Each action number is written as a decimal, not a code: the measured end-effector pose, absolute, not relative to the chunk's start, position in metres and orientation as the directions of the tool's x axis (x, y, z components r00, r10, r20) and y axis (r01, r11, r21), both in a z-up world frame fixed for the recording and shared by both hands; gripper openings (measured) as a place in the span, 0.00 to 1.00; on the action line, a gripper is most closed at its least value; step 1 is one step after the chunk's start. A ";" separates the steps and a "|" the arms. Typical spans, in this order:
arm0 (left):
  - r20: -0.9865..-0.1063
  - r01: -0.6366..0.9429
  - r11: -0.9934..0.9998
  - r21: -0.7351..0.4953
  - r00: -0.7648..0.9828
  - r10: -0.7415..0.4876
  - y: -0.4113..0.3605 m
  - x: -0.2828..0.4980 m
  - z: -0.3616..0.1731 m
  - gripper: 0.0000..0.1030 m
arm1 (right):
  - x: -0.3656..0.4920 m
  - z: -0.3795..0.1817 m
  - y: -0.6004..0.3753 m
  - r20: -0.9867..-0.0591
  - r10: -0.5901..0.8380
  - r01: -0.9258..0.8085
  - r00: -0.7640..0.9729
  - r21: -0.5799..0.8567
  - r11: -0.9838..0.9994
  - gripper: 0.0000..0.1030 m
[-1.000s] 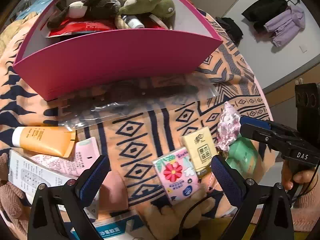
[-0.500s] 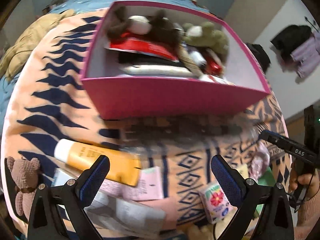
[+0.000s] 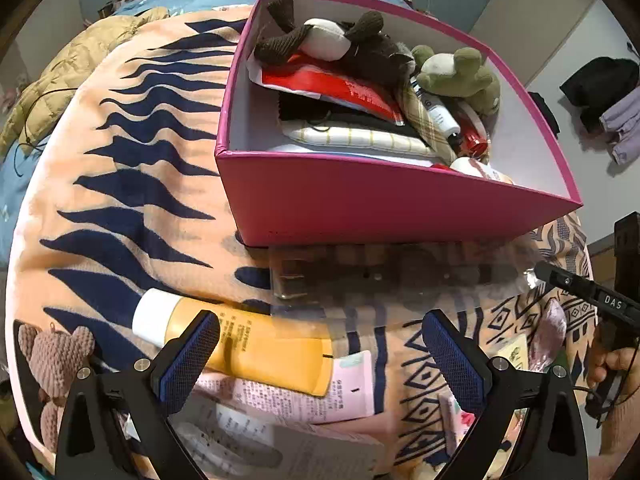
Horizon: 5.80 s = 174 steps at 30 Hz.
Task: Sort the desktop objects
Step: 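Close the right gripper on the clear plastic bag's edge, then lift the plastic bag with black strap up toward the pink box, then carry the held plastic bag over the pink box with the right gripper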
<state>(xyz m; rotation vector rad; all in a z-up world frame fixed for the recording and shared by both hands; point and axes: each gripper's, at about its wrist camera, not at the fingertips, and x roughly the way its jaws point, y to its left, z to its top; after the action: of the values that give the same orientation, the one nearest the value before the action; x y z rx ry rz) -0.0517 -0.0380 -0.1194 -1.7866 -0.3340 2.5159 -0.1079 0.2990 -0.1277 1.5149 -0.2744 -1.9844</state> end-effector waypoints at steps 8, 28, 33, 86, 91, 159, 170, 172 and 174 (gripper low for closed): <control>-0.934 0.069 -0.974 -0.215 -0.305 0.185 -0.043 -0.068 -0.134 1.00 | -0.106 -0.127 0.297 -0.830 -0.528 0.378 -0.180 0.437 -0.816 0.10; -0.930 -0.055 -0.940 -0.336 -0.135 0.341 -0.013 -0.097 -0.166 1.00 | -0.106 -0.133 0.310 -0.855 -0.475 0.357 -0.208 0.385 -0.851 0.07; -0.922 -0.029 -0.933 -0.360 -0.141 0.360 -0.020 -0.099 -0.164 1.00 | -0.106 -0.134 0.312 -0.852 -0.483 0.351 -0.203 0.397 -0.848 0.07; -0.861 -0.017 -0.900 -0.436 -0.282 0.423 -0.006 -0.063 -0.114 0.28 | -0.080 -0.067 0.291 -0.759 -0.613 0.471 -0.220 0.467 -0.748 0.09; -0.849 -0.029 -0.894 -0.447 -0.302 0.434 -0.003 -0.060 -0.105 0.28 | -0.075 -0.059 0.287 -0.749 -0.626 0.483 -0.217 0.475 -0.736 0.09; -0.760 -0.043 -0.928 -0.369 -0.561 0.329 -0.060 -0.074 0.003 0.28 | -0.113 0.054 0.224 -0.584 -0.782 0.695 -0.219 0.469 -0.545 0.09; -0.771 -0.035 -0.934 -0.356 -0.553 0.314 -0.061 -0.084 -0.005 0.28 | -0.121 0.043 0.218 -0.596 -0.776 0.679 -0.204 0.485 -0.551 0.09; -0.772 -0.033 -0.934 -0.354 -0.553 0.313 -0.062 -0.085 -0.005 0.28 | -0.123 0.041 0.216 -0.598 -0.776 0.676 -0.201 0.488 -0.552 0.09; -0.773 -0.032 -0.935 -0.353 -0.552 0.311 -0.063 -0.086 -0.007 0.28 | -0.123 0.040 0.216 -0.600 -0.775 0.675 -0.199 0.490 -0.552 0.09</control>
<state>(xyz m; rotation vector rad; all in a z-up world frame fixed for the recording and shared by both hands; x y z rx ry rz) -0.0859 -0.0627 -0.0065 -1.3687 -0.4465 2.5677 -0.1233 0.2156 0.0399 1.0399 -0.1448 -1.8926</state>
